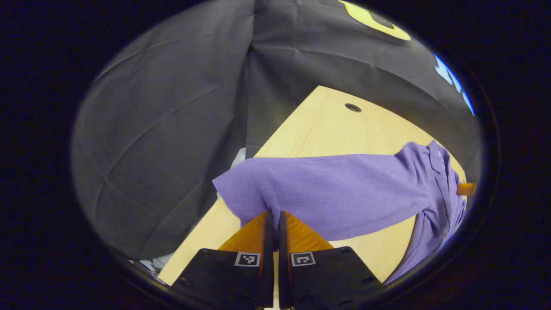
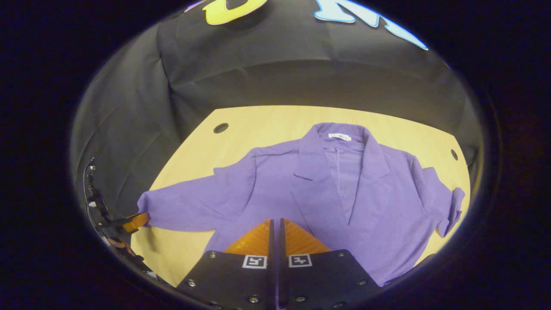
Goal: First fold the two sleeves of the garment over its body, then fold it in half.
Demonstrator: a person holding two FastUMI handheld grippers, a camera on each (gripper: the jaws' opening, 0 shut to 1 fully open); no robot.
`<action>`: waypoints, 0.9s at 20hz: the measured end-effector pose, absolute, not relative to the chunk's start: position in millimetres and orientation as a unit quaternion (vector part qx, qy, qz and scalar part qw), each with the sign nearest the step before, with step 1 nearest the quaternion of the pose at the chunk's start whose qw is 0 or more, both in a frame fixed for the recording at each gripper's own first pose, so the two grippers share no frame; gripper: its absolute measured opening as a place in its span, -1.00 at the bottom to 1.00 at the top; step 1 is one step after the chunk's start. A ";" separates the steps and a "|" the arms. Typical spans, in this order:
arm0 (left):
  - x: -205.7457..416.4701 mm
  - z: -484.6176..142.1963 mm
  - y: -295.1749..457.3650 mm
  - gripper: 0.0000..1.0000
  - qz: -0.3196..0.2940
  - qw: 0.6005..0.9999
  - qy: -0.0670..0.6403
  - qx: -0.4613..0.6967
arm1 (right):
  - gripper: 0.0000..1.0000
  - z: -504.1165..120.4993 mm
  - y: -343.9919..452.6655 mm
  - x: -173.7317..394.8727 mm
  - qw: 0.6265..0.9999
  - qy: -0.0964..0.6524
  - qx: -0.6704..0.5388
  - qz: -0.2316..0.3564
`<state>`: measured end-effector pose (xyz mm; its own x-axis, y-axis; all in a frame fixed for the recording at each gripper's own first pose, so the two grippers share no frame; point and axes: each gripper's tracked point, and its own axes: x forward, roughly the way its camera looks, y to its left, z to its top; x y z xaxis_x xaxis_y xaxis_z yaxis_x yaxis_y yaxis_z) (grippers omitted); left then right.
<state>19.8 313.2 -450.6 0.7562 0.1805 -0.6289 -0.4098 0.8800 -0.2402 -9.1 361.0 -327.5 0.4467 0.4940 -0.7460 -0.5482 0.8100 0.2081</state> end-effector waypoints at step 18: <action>52.0 -377.9 250.1 -0.86 0.129 0.933 0.298 -0.157 | -0.66 -312.4 308.9 1.4 0.863 0.414 0.005 0.288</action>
<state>52.0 250.1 -377.9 0.7893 0.1478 -0.5959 -0.3346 0.9173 -0.2157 1.4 308.9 -312.4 0.4902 0.5020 -0.7126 -0.4938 0.8336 0.2475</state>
